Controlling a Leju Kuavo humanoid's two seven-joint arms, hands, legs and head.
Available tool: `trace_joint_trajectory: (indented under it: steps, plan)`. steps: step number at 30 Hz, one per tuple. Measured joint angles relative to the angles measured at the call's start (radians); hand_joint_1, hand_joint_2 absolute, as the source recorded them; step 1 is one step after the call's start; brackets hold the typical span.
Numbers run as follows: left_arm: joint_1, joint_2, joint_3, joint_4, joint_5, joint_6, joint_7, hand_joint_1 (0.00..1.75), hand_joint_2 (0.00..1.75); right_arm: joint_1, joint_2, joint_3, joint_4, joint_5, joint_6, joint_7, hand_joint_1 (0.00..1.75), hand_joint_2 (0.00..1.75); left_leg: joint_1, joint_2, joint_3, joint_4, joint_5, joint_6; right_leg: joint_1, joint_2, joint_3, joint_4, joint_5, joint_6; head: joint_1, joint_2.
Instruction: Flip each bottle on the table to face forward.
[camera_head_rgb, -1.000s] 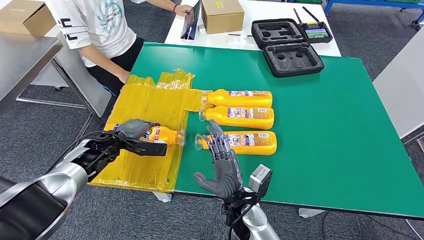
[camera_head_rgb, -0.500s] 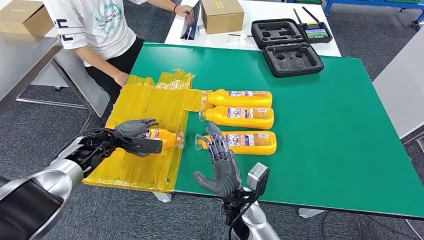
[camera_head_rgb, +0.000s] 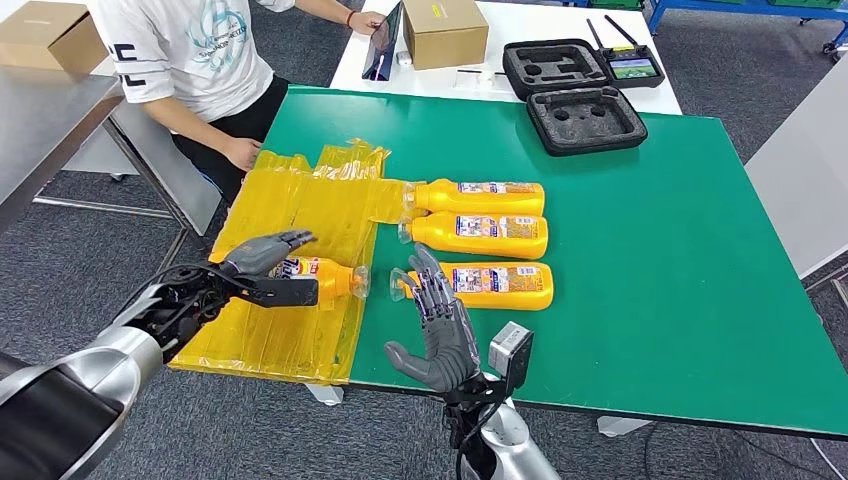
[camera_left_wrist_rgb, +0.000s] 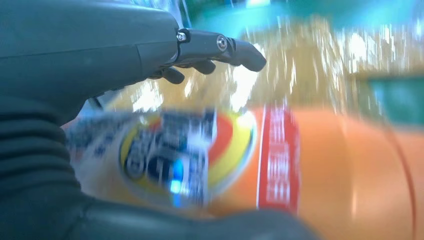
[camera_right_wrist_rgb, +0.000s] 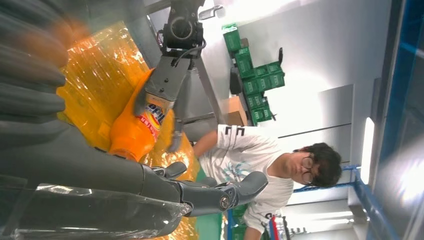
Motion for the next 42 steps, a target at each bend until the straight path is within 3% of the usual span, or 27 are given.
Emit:
trace_joint_trajectory:
  steps: [10, 15, 17, 19, 21, 22, 23, 24, 29, 34, 42]
  plan:
    - [0.002, 0.000, 0.002, -0.002, -0.002, 0.011, -0.001, 0.00, 0.00, 0.000, 0.000, 0.000, 0.000, 0.000, 0.000, 0.001, 0.00, 1.75, 0.000, 0.000, 0.000, 0.000, 0.000, 0.000, 0.000, 0.000, 0.000, 0.000, 0.000, 0.000, 0.000, 0.000]
    - [0.010, 0.002, 0.013, -0.009, -0.010, 0.076, -0.011, 0.00, 0.00, 0.000, 0.000, 0.000, 0.003, 0.001, -0.002, 0.009, 0.00, 1.75, 0.000, 0.000, 0.000, 0.000, 0.000, 0.000, 0.000, 0.000, 0.000, 0.000, 0.000, 0.000, 0.000, 0.000]
    - [0.018, 0.003, 0.026, -0.014, -0.028, 0.164, -0.017, 0.00, 0.00, 0.001, 0.000, 0.000, 0.007, 0.003, -0.003, 0.014, 0.00, 1.75, 0.000, 0.000, -0.001, 0.000, 0.000, 0.000, 0.000, 0.000, -0.001, 0.000, 0.000, 0.000, 0.000, 0.000]
    - [0.048, 0.004, 0.072, -0.055, -0.162, 0.414, 0.018, 0.00, 0.00, 0.004, 0.001, 0.001, 0.011, 0.015, -0.007, 0.017, 0.00, 1.75, 0.000, 0.000, -0.001, 0.000, 0.000, 0.000, 0.000, 0.000, -0.001, 0.000, 0.000, 0.000, 0.000, 0.000]
    - [0.131, -0.030, 0.272, -0.206, -0.330, 0.608, -0.044, 0.00, 0.00, 0.004, -0.005, 0.003, 0.002, 0.118, -0.091, 0.020, 0.00, 1.75, 0.000, 0.000, -0.001, 0.000, 0.000, 0.000, 0.000, 0.000, -0.002, 0.000, 0.000, 0.000, 0.000, 0.000]
    - [0.170, -0.052, 0.387, -0.285, -0.362, 0.615, -0.101, 0.00, 0.00, -0.001, -0.013, 0.003, -0.007, 0.184, -0.145, 0.025, 0.00, 1.75, 0.000, 0.000, -0.001, 0.000, 0.000, 0.000, 0.000, 0.000, -0.002, 0.000, 0.000, 0.000, 0.000, 0.000]
    - [0.198, -0.077, 0.487, -0.342, -0.325, 0.615, -0.168, 0.00, 0.00, -0.008, -0.024, 0.001, -0.020, 0.258, -0.207, 0.037, 0.00, 1.75, -0.001, 0.001, -0.001, 0.000, 0.000, 0.000, -0.001, 0.001, -0.002, 0.000, 0.000, 0.000, 0.000, 0.000]
    - [0.211, -0.087, 0.533, -0.372, -0.267, 0.615, -0.188, 0.00, 0.00, -0.015, -0.036, -0.001, -0.031, 0.313, -0.246, 0.055, 0.00, 1.75, -0.001, 0.001, -0.001, 0.000, 0.000, 0.000, -0.001, 0.001, -0.002, 0.000, 0.000, 0.000, 0.000, 0.000]
    - [0.329, -0.102, 0.640, -0.596, -0.023, 0.615, -0.208, 0.00, 0.00, -0.071, -0.113, -0.036, -0.075, 0.677, -0.394, 0.239, 0.00, 1.75, -0.001, 0.001, -0.001, 0.000, 0.000, 0.000, -0.001, 0.001, -0.002, 0.000, 0.000, 0.000, 0.000, 0.000]
    - [0.492, -0.103, 0.653, -0.773, 0.331, 0.615, -0.208, 0.00, 0.00, -0.139, -0.198, -0.095, -0.057, 0.901, -0.369, 0.392, 0.00, 1.75, -0.001, 0.001, -0.001, 0.000, -0.001, 0.000, -0.001, 0.001, -0.002, -0.001, 0.000, 0.000, 0.000, 0.000]
    - [0.641, -0.103, 0.630, -0.866, 0.548, 0.585, -0.212, 0.00, 0.00, -0.195, -0.269, -0.136, 0.026, 0.963, -0.316, 0.437, 0.00, 1.75, -0.001, 0.000, -0.002, 0.000, -0.001, 0.001, 0.000, 0.000, -0.002, -0.001, 0.000, 0.001, 0.000, 0.000]
